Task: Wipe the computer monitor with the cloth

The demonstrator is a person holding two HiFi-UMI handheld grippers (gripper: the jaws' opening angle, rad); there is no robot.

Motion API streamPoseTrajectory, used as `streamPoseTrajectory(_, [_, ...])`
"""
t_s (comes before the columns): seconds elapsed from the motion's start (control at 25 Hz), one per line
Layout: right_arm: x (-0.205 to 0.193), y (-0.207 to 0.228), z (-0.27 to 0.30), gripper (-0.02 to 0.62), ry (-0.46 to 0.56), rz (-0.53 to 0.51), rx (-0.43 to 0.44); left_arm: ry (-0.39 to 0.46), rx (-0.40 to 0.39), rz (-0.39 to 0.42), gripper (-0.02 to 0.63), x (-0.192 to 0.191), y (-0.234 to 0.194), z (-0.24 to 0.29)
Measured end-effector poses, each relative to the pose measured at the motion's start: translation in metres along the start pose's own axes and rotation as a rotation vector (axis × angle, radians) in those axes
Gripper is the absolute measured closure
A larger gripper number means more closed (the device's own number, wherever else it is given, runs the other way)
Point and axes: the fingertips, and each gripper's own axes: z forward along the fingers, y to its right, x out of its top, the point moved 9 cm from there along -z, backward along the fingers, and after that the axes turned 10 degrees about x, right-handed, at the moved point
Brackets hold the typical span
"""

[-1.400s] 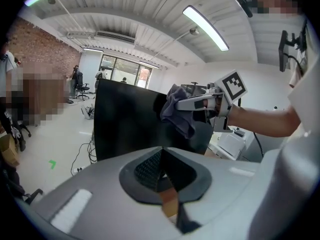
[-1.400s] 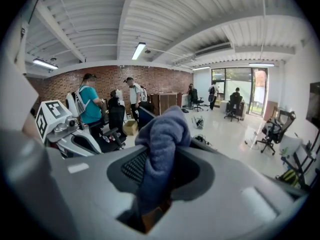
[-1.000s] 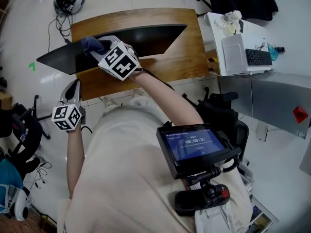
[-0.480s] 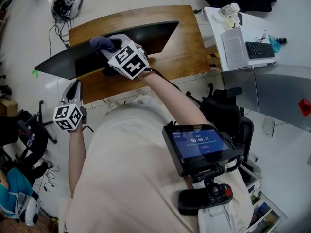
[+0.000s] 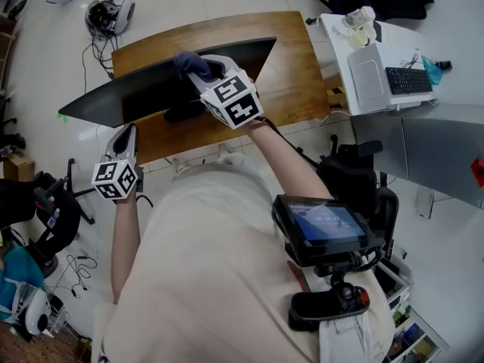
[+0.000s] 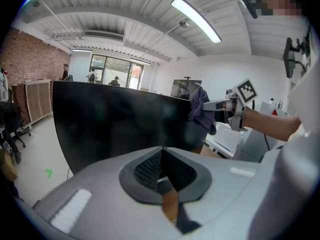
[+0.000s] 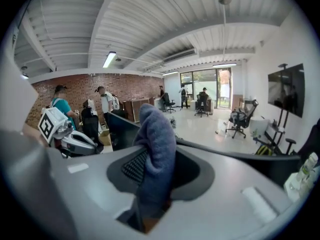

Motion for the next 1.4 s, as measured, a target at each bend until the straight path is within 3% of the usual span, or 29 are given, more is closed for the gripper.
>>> streamPoseTrajectory(0.24, [-0.005, 0.021, -0.056, 0.483, 0.102, 0.037, -0.048, 0.008, 0.008, 0.006, 0.606, 0.000, 0.012, 0.005])
streamPoseTrajectory(0.44, [-0.012, 0.036, -0.074, 0.483, 0.114, 0.049, -0.081, 0.012, 0.032, 0.000, 0.606, -0.002, 0.015, 0.002])
streamPoseTrajectory(0.84, [-0.025, 0.041, -0.099, 0.482, 0.202, 0.014, -0.015, 0.049, 0.115, -0.055, 0.606, -0.007, 0.031, -0.002])
streamPoseTrajectory(1.08, [-0.060, 0.043, -0.107, 0.479, 0.147, -0.047, -0.029, 0.064, 0.194, -0.114, 0.606, -0.025, 0.028, -0.005])
streamPoseTrajectory(1.4, [-0.126, 0.034, -0.097, 0.477, 0.060, 0.003, 0.002, 0.042, 0.279, -0.174, 0.606, -0.066, 0.030, -0.011])
